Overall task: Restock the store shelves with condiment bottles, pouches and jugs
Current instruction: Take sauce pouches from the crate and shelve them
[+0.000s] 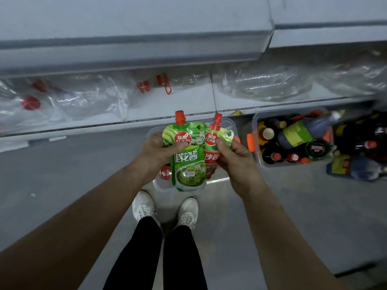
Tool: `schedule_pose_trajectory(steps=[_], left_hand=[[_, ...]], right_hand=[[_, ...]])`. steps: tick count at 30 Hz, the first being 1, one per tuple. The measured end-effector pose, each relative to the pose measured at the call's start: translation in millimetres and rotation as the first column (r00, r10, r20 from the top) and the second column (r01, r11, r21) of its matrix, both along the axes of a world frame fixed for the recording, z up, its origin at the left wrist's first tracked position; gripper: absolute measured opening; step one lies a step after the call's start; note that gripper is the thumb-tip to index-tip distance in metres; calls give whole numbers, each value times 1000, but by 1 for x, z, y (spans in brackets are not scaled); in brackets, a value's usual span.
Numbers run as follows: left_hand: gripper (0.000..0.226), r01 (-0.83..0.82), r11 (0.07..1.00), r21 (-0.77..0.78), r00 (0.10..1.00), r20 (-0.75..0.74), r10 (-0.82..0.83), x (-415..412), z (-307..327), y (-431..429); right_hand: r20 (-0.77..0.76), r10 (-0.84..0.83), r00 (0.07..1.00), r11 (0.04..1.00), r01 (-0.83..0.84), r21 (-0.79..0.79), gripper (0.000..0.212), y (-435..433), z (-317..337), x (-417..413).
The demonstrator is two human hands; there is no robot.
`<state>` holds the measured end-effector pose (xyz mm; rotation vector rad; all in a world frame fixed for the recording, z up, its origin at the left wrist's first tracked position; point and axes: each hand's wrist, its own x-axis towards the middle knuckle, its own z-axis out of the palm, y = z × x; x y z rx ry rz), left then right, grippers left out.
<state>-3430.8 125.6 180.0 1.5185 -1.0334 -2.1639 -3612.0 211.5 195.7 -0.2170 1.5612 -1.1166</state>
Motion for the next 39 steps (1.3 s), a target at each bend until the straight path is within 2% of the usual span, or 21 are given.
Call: schedule_pose_trajectory(steps=[3, 6, 9, 14, 16, 19, 22, 25, 29, 34, 39], left_hand=[[28, -95, 995, -9, 994, -54, 94, 3, 49, -6], [18, -154, 985, -75, 987, -54, 151, 10, 100, -9], [9, -176, 976, -127, 984, -46, 171, 18, 153, -4], [13, -216, 961, -174, 974, -102, 200, 34, 234, 6], [13, -225, 952, -207, 972, -118, 204, 41, 270, 10], [5, -222, 935, -276, 975, -92, 204, 54, 315, 14], [8, -249, 901, -355, 968, -49, 248, 73, 352, 17], [11, -290, 860, -420, 954, -55, 295, 94, 385, 19], [18, -374, 807, -457, 926, -126, 357, 128, 428, 22], [8, -457, 744, -488, 887, -186, 423, 191, 466, 24], [24, -515, 695, -501, 852, -209, 481, 265, 490, 18]], right_hand=[[-24, -42, 999, 999, 42, -26, 11, -5, 49, -3], [-58, -54, 997, 997, 51, -59, 11, -9, 102, -8], [-103, -50, 993, 994, 40, -102, 11, -5, 158, -10], [-159, -32, 987, 984, 3, -178, 10, -1, 238, 0], [-167, -17, 986, 979, -18, -203, 17, -1, 273, 5], [-184, 4, 983, 972, -47, -232, 22, -1, 320, 15], [-231, 38, 972, 956, -103, -274, 10, -3, 361, 31], [-271, 74, 960, 933, -163, -320, 7, -10, 395, 50], [-252, 135, 958, 910, -220, -351, 9, -21, 435, 83], [-252, 209, 945, 865, -299, -404, 9, -38, 471, 145], [-270, 247, 931, 823, -349, -449, 6, -58, 490, 218]])
